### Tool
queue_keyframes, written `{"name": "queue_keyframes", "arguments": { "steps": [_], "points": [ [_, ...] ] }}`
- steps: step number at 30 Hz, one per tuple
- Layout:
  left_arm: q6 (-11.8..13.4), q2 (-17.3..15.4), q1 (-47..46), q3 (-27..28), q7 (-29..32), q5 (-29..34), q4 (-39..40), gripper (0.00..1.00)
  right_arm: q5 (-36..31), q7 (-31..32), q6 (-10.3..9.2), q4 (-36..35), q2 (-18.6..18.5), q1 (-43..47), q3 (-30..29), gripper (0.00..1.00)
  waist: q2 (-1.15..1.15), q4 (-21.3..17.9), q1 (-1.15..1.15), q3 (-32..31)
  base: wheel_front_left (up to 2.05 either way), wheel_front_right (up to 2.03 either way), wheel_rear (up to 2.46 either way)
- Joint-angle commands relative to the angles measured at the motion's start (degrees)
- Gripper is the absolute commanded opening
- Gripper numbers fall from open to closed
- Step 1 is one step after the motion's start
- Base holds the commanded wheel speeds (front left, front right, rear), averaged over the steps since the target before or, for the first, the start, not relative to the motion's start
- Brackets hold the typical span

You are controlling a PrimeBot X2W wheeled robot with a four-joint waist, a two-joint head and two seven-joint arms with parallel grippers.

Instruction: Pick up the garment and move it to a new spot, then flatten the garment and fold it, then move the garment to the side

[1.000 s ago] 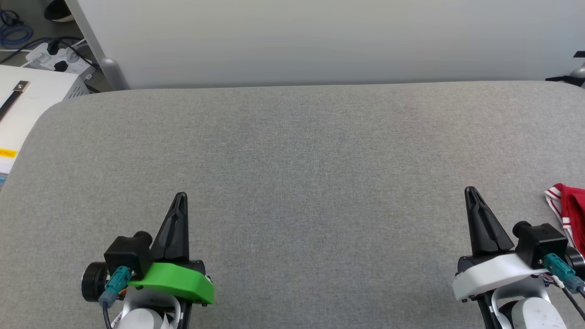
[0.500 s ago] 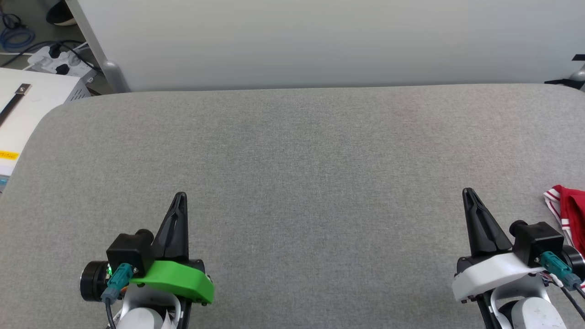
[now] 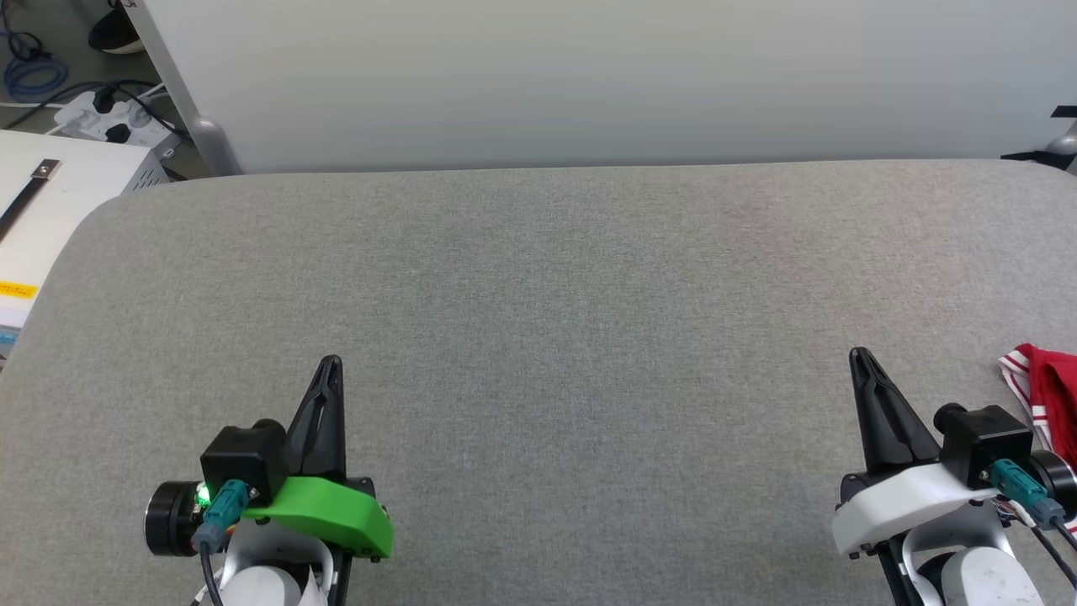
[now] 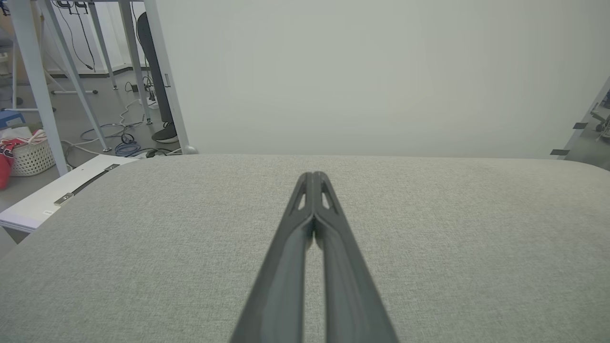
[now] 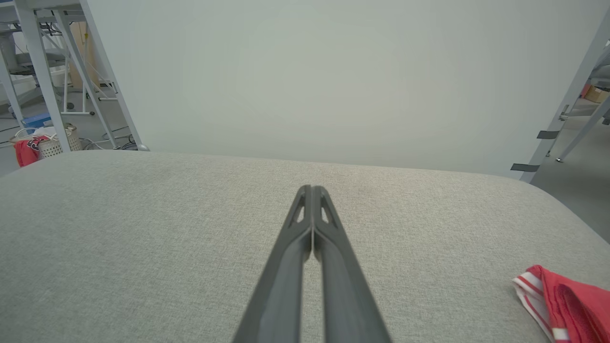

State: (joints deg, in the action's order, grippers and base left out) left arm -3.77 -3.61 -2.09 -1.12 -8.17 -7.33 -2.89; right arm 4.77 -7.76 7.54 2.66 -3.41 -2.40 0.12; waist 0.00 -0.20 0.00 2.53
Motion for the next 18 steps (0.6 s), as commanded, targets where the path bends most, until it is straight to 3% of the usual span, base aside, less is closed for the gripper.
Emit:
{"name": "queue_keyframes", "arguments": {
  "steps": [1, 18],
  "points": [
    [0.3, 0.3, 1.0, 0.4, 0.4, 0.8, 0.4, 0.0, -0.6, 0.3, -0.02, -0.4, 0.2, 1.0, 0.0, 0.0, 0.0, 0.0, 0.0, -0.1, 0.0, 0.0, 0.0],
    [1.2, 0.4, 1.2, 0.5, 2.3, 2.5, 1.0, 0.0, -1.6, 2.2, -0.03, -1.0, 0.3, 1.4, -0.1, 0.0, 0.0, 0.1, 0.0, -0.7, 0.0, 0.0, 0.0]
  ]
}}
